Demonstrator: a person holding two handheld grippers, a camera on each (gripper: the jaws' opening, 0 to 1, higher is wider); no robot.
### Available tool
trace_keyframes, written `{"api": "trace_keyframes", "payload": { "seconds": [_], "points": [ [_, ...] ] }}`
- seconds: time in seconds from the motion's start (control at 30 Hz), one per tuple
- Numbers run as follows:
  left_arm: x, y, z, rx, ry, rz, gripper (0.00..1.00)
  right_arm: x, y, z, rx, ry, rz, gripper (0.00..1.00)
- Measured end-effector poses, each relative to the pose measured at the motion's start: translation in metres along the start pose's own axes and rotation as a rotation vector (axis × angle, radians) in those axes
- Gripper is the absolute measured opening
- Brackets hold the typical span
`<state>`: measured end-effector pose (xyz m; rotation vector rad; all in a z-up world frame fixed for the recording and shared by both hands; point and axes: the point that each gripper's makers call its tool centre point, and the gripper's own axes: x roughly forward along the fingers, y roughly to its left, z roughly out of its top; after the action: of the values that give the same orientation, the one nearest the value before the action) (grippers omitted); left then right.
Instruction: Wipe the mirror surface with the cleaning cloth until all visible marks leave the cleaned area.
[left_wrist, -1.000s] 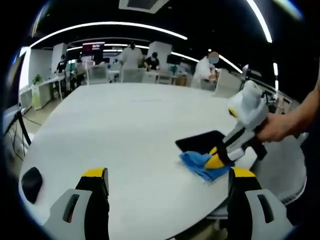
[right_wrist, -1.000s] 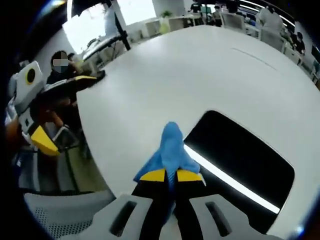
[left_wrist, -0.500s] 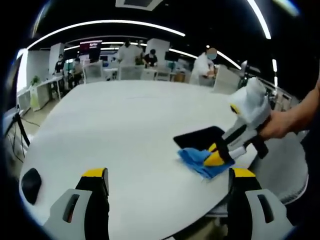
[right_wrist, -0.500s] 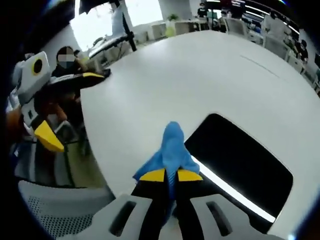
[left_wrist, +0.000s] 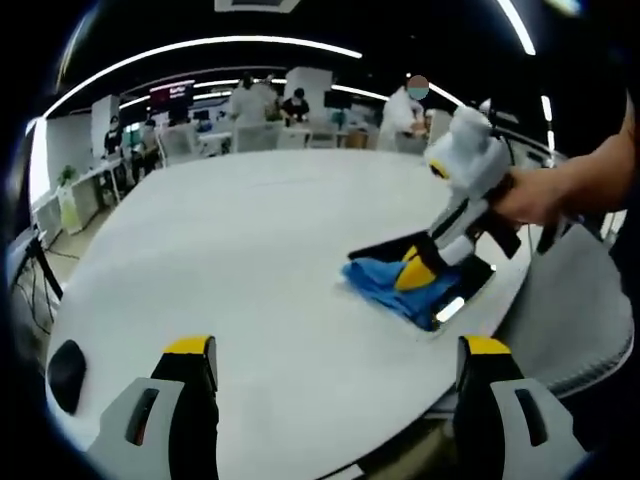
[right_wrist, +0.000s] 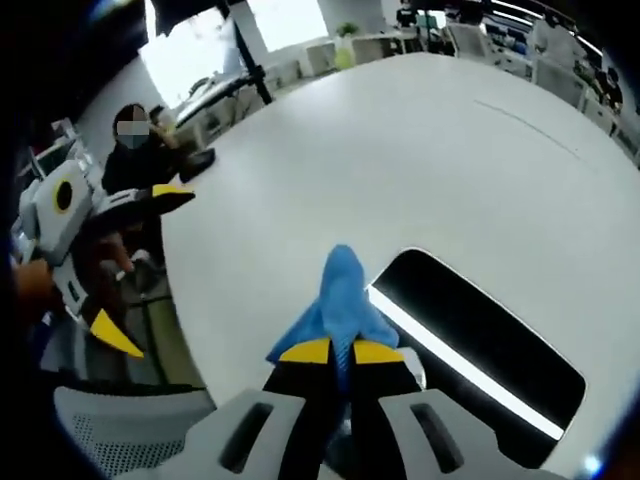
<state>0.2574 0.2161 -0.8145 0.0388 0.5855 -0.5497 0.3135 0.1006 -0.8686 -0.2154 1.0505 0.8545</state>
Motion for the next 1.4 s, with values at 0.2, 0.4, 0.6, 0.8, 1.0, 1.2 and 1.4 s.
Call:
{"api": "trace_keyframes", "payload": {
  "seconds": [0.2, 0.4, 0.6, 0.8, 1.0, 1.2, 1.4],
  "points": [
    [0.011, -0.004, 0.012, 0.014, -0.017, -0.046, 1.00, 0.003, -0.017, 0.016, -0.013, 0.002, -0.007, 0.01],
    [0.016, -0.009, 0.026, 0.062, -0.050, -0.073, 1.00, 0.008, -0.033, 0.031, -0.016, 0.003, -0.018, 0.01],
    [0.013, -0.007, 0.031, 0.042, -0.085, -0.078, 1.00, 0.011, -0.045, 0.042, 0.025, -0.004, -0.020, 0.01],
    [0.011, 0.000, 0.030, 0.019, -0.081, -0.047, 1.00, 0.012, -0.048, 0.045, 0.056, -0.011, -0.017, 0.00],
    [0.006, 0.017, 0.041, -0.058, -0.139, 0.014, 1.00, 0.011, -0.048, 0.043, 0.009, -0.037, -0.015, 0.00],
    [0.005, 0.013, 0.043, -0.040, -0.136, 0.019, 1.00, 0.010, -0.050, 0.042, 0.034, -0.045, -0.001, 0.00],
    [0.005, 0.010, 0.042, -0.035, -0.135, 0.021, 1.00, 0.006, -0.057, 0.037, 0.029, -0.042, -0.008, 0.00]
  ]
}}
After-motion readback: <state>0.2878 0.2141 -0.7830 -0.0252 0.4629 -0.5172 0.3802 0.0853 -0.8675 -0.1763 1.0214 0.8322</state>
